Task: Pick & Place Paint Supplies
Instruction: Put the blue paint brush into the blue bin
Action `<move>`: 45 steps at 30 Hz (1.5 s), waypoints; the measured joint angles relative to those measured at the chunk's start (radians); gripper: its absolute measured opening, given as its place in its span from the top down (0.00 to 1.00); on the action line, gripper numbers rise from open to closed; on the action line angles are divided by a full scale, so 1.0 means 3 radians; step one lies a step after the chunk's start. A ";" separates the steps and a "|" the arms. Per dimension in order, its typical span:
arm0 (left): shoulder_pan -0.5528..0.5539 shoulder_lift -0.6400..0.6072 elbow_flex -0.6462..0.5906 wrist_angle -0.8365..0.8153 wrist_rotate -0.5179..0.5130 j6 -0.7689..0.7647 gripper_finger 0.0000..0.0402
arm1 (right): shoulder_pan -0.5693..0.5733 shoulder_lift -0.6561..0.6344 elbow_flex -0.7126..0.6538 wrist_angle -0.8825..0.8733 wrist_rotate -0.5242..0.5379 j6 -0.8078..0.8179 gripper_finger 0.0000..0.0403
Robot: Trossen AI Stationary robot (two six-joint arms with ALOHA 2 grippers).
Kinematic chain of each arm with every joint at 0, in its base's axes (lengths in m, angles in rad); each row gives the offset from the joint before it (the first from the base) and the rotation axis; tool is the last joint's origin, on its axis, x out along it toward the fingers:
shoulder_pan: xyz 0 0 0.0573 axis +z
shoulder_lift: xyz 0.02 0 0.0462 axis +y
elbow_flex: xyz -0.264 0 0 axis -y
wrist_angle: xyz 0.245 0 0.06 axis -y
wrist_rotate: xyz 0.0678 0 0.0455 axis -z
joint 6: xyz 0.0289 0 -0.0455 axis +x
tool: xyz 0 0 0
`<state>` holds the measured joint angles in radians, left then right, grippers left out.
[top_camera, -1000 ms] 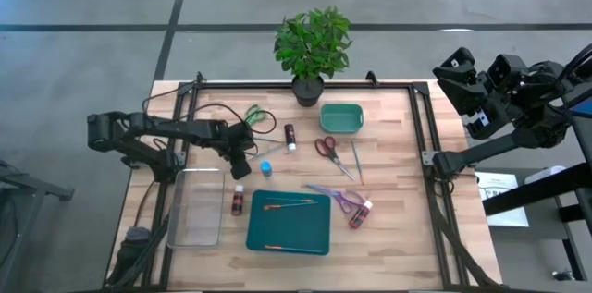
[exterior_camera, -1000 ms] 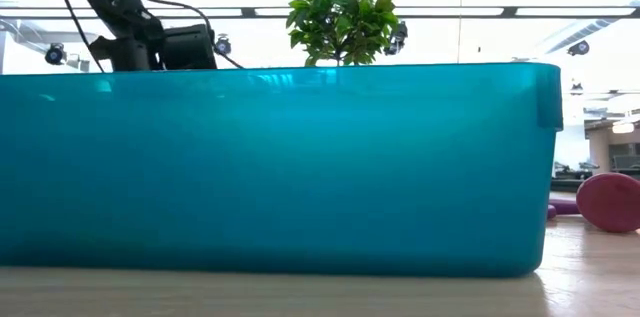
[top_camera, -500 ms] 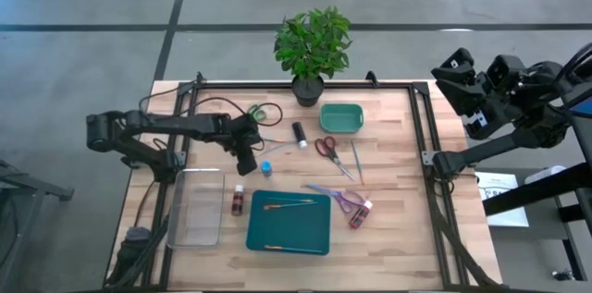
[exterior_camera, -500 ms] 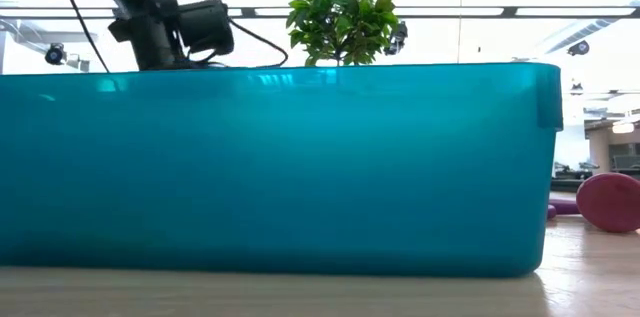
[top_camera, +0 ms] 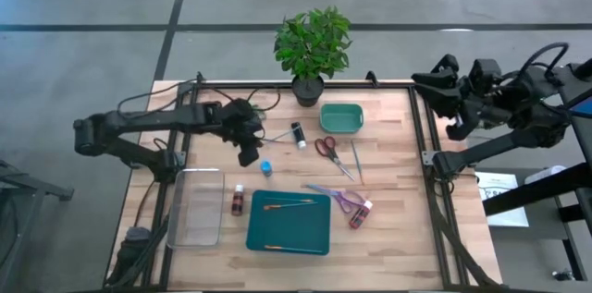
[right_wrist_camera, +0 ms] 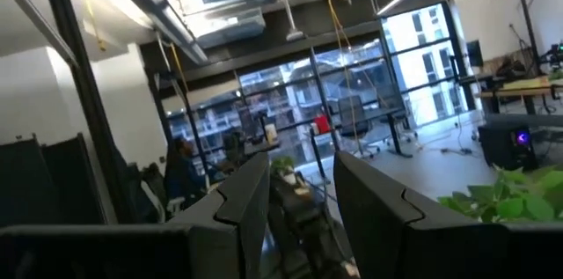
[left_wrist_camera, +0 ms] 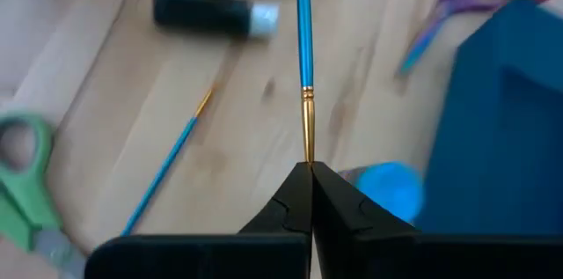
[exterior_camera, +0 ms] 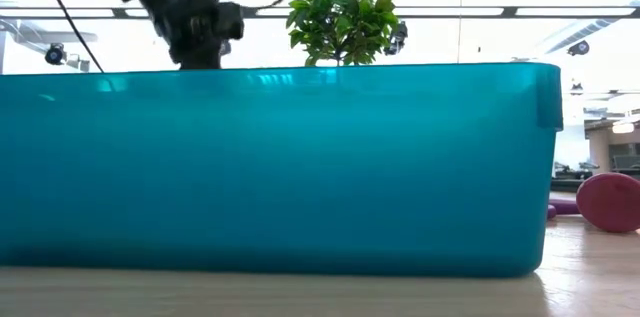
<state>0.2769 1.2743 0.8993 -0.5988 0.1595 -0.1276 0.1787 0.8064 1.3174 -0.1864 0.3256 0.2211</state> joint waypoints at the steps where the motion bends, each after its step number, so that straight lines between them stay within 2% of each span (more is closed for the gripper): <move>1: -0.0022 0.0000 0.0059 -0.0029 0.0054 0.0015 1.00 | 0.0000 0.0015 0.0000 0.0002 0.0000 -0.0001 0.68; 6: -0.0309 0.0019 0.0225 -0.0035 0.0265 -0.0036 1.00 | 0.0000 0.0014 -0.0003 0.0009 0.0000 -0.0005 0.68; 13: -0.0870 0.0019 0.0149 0.0031 0.0422 -0.0314 1.00 | 0.0000 0.0015 -0.0003 0.0013 -0.0006 0.0010 0.68; 17: -0.1038 0.0028 0.0142 0.0064 0.0484 -0.0388 1.00 | 0.0000 0.0015 -0.0002 0.0050 -0.0007 0.0002 0.68; 23: -0.1261 0.0378 0.0149 0.0229 0.0741 -0.0387 1.00 | 0.0000 0.0011 -0.0002 0.0123 -0.0013 -0.0014 0.68; 34: -0.1428 0.1094 0.0451 0.0277 0.0853 -0.0210 1.00 | 0.0000 0.0012 -0.0001 0.0160 -0.0029 0.0042 0.68; 45: -0.1442 0.1150 0.0476 0.0259 0.0856 -0.0259 1.00 | 0.0000 -0.0036 -0.0001 0.0158 -0.0037 0.0029 0.68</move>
<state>-0.1558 1.6192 1.0420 -0.5211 0.4164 -0.2053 0.1787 0.7957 1.3170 -0.1390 0.3145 0.2299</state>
